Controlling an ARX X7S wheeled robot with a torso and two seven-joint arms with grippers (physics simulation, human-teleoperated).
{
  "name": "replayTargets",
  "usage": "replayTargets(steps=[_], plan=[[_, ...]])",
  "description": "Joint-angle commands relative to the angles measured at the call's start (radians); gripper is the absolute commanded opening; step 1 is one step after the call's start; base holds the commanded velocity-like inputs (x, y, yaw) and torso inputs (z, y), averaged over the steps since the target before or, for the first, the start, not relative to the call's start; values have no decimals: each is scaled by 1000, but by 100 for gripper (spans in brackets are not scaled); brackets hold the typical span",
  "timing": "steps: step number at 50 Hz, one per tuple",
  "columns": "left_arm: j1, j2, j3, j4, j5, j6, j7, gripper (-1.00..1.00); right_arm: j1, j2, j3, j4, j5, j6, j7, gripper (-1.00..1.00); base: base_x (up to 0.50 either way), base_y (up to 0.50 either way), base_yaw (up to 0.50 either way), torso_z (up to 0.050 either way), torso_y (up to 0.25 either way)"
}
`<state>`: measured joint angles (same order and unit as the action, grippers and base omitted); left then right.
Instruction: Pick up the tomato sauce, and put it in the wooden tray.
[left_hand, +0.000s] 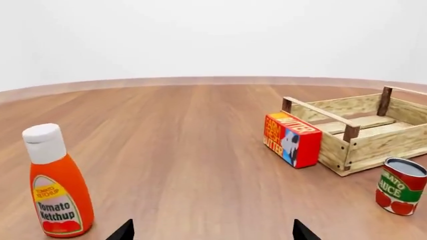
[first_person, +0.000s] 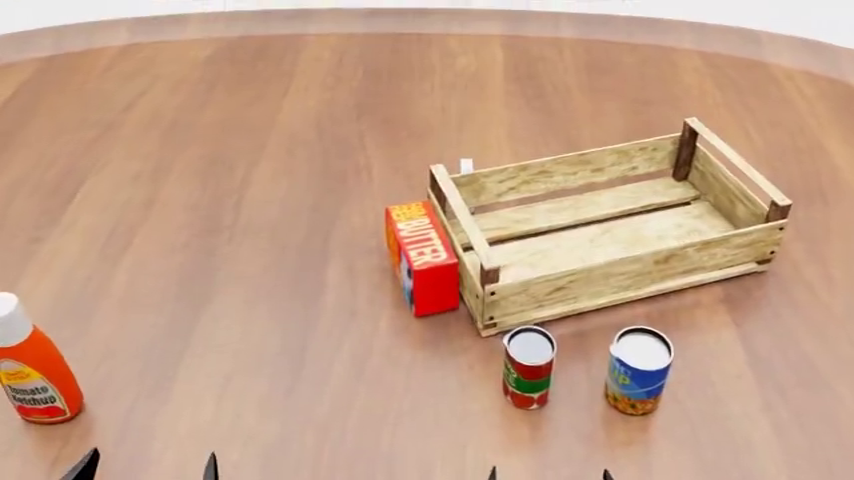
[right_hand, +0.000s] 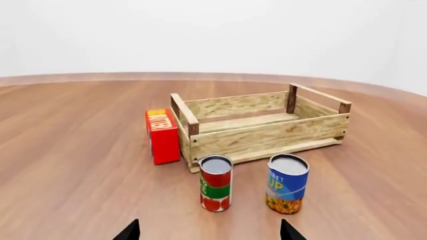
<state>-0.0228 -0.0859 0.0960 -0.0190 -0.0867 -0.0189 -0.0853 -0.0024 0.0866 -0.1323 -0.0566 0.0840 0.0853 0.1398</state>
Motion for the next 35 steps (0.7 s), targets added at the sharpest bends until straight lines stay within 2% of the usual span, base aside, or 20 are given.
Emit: replayTargets(steps=[1,35], plan=[[3,2,-2,0,0,6,2,100,-7,1,4,-10,1,-2,-13,100,402,0,0,0,0],[-4,-30,40,-4,-35,8,-37,100,-5,36,-37,-9,30,-13,26,100,401,0,0,0,0]])
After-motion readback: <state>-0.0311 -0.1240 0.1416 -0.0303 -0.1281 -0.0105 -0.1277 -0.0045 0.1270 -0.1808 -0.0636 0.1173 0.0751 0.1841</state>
